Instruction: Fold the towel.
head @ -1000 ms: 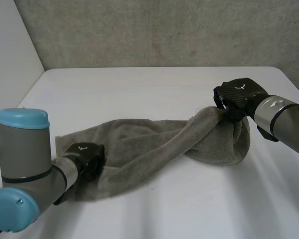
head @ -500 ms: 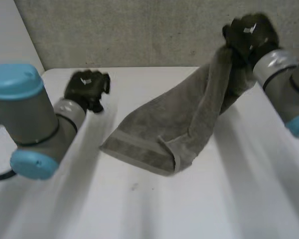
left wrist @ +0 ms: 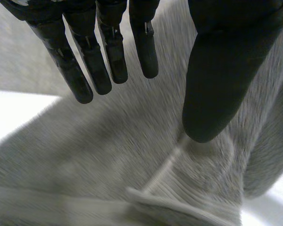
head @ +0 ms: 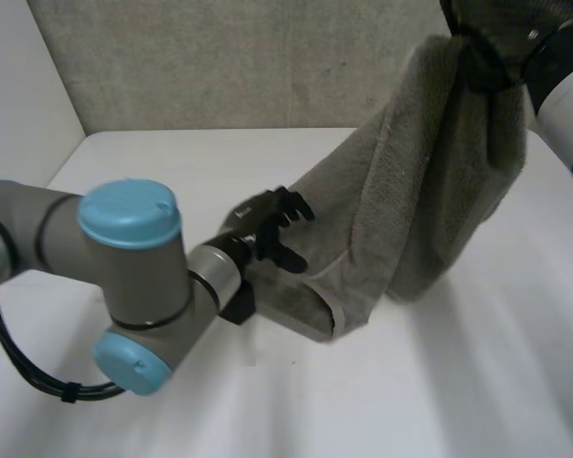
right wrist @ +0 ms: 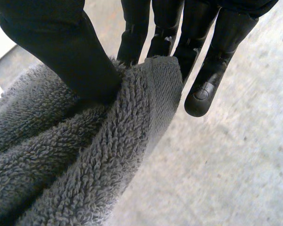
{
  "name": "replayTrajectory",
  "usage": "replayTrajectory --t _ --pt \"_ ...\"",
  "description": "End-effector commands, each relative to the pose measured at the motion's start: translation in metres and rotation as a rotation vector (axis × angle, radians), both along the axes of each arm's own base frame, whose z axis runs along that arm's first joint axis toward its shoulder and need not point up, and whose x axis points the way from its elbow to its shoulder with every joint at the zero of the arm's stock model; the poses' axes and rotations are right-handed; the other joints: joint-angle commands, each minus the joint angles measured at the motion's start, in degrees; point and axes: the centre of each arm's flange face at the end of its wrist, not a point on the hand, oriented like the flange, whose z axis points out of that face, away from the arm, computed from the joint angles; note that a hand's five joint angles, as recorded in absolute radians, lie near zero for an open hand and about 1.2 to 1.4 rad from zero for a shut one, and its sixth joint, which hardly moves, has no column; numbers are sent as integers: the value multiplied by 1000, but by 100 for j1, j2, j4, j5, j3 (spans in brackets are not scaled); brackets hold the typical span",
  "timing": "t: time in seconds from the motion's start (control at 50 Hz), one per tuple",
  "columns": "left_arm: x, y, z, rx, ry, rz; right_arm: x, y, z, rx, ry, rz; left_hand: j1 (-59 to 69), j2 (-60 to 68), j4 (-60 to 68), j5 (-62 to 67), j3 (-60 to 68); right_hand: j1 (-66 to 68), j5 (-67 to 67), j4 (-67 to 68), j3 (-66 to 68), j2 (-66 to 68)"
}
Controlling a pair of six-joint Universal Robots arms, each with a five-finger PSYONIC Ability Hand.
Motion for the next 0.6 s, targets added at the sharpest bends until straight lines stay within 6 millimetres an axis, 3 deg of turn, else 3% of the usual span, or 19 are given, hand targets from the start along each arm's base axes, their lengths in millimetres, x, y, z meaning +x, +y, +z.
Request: replayTrajectory --t 0.02,0.24,0.26,0.28,0.32,0.4,0.44,0.48,0.5,0.54,0.56,0.58,0.6 --pt "-12 12 -15 31 -15 -36 1 40 30 -62 -31 55 404 430 429 433 428 2514 1449 1156 1200 1262" --pt "-32 32 -28 107 35 -80 8 78 50 -113 -72 105 723 749 748 753 747 2514 1449 1156 1200 1262" --pt "-33 35 -30 114 30 -87 8 78 50 -113 -72 105 1856 1882 1881 1885 1880 2514 1449 1156 1200 1262" --pt "-33 35 -30 114 30 -87 8 77 49 -108 -71 97 1867 1893 1892 1897 1891 2514 1449 1156 1200 1262" --pt "-30 37 -35 127 13 -82 9 76 46 -100 -66 96 4563 4589 4588 4593 4587 2514 1449 1156 1200 1262" --pt "-23 39 -37 142 -19 -58 9 68 37 -78 -51 82 4607 4633 4632 4636 4631 2514 1449 1156 1200 1262" --pt "-17 36 -35 151 -37 -29 10 63 32 -61 -39 75 4607 4633 4632 4636 4631 2514 1449 1156 1200 1262" --pt "6 18 -17 131 -60 61 12 57 23 -36 -19 67 4607 4633 4632 4636 4631 2514 1449 1156 1200 1262" --pt "6 18 -17 131 -60 61 13 50 12 -9 13 57 4607 4633 4632 4636 4631 2514 1449 1156 1200 1262" --pt "31 3 9 68 -93 118 14 42 0 20 50 42 4607 4633 4632 4636 4631 2514 1449 1156 1200 1262" --pt "31 3 9 68 -93 118 11 33 -13 57 93 19 4607 4633 4632 4636 4631 2514 1449 1156 1200 1262" --pt "46 -7 21 20 -128 148 6 24 -27 101 146 -12 4607 4633 4632 4636 4631 2514 1449 1156 1200 1262" --pt "61 -15 31 -35 -179 175 6 24 -27 101 146 -13 4607 4633 4632 4636 4631 2514 1449 1156 1200 1262"
